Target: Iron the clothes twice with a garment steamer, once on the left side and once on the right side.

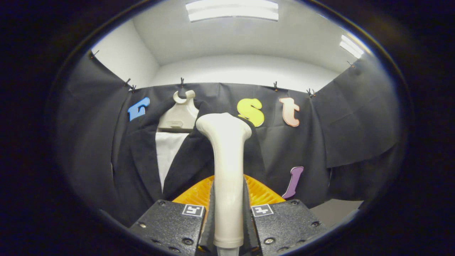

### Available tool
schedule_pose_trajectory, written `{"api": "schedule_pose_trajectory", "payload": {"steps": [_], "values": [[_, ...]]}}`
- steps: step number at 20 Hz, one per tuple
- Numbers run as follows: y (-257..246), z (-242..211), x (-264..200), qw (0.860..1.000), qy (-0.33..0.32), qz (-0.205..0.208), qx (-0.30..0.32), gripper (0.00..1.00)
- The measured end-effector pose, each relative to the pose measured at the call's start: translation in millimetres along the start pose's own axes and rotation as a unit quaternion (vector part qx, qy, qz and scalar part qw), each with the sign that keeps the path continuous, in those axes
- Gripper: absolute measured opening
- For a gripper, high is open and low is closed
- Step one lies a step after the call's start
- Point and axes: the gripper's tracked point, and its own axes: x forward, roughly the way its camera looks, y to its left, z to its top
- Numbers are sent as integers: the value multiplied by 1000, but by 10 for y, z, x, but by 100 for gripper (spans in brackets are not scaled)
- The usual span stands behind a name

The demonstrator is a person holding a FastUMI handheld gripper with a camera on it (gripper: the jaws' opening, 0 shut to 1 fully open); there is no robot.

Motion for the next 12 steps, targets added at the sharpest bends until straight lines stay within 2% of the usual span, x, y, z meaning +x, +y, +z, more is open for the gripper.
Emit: {"api": "schedule_pose_trajectory", "payload": {"steps": [6, 12], "values": [[146, -392, -294, 999, 25, 19, -41, 35], [164, -941, -569, 995, 86, 15, -52, 35]]}}
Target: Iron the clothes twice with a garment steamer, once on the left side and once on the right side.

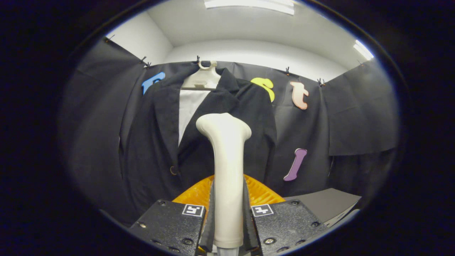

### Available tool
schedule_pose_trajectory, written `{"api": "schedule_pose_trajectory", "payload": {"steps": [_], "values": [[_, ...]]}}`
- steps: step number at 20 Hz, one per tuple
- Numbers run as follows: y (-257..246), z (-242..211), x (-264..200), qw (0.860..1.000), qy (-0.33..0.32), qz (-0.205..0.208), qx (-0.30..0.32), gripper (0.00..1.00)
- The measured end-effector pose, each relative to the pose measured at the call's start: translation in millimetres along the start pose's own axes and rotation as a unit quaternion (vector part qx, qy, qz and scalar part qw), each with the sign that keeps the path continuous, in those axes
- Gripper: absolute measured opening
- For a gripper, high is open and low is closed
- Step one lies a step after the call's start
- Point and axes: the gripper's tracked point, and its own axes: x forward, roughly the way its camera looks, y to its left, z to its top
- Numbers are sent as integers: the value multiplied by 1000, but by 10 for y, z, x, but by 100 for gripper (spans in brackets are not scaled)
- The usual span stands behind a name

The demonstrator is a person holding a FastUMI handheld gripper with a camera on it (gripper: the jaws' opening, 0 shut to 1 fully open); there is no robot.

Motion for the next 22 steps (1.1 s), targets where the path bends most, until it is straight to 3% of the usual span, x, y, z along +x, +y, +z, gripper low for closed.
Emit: {"api": "schedule_pose_trajectory", "payload": {"steps": [6, 22], "values": [[-3, -684, -210, 998, 60, -9, -8, 35], [-39, -1526, -535, 992, 120, -9, -30, 35]]}}
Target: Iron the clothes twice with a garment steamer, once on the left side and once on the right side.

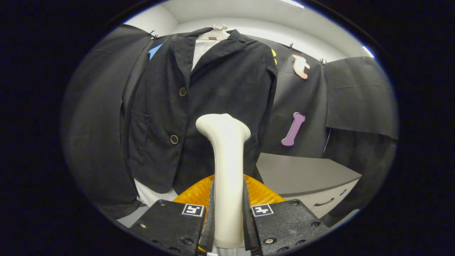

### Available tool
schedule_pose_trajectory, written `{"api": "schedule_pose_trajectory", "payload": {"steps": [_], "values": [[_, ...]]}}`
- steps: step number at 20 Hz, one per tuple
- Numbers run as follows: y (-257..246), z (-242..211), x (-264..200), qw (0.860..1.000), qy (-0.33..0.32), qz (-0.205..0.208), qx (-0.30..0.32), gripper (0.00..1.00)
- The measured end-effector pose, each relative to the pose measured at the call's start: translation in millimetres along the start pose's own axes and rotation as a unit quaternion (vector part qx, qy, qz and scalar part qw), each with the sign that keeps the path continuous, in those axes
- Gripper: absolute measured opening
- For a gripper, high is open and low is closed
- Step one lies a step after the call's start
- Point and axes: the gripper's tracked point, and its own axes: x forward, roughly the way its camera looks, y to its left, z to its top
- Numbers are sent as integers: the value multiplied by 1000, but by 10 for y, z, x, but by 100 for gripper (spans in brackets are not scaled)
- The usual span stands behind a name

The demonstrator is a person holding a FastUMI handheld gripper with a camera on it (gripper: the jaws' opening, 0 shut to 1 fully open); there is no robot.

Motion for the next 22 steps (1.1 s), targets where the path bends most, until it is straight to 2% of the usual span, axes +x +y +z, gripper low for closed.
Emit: {"api": "schedule_pose_trajectory", "payload": {"steps": [5, 17, 22], "values": [[21, -256, -77, 1000, 13, 0, -6, 35], [113, -1134, -84, 994, 108, 6, -21, 35], [174, -1496, -150, 991, 127, 11, -39, 36]]}}
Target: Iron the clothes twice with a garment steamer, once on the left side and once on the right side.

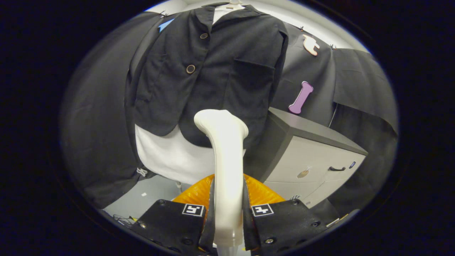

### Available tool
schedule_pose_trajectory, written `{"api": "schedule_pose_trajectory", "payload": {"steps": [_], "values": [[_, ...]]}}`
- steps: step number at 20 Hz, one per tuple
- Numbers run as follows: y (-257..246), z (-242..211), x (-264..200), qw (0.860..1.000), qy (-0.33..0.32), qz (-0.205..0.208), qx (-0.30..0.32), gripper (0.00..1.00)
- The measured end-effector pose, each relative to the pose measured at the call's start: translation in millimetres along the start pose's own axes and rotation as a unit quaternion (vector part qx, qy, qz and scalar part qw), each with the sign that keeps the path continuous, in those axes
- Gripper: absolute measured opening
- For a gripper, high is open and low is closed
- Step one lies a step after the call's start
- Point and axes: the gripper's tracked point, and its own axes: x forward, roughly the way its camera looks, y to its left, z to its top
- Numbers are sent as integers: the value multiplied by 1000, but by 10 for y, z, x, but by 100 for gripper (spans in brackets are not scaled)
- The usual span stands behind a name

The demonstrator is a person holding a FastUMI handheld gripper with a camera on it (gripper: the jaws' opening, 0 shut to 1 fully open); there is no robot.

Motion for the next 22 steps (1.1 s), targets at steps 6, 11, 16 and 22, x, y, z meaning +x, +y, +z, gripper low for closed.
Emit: {"api": "schedule_pose_trajectory", "payload": {"steps": [6, 11, 16, 22], "values": [[21, 74, -115, 1000, -13, 1, -8, 35], [51, 1142, -754, 991, -135, 18, 9, 35], [160, 2455, -1100, 964, -264, 30, 15, 35], [338, 3833, -1320, 927, -373, 19, 26, 36]]}}
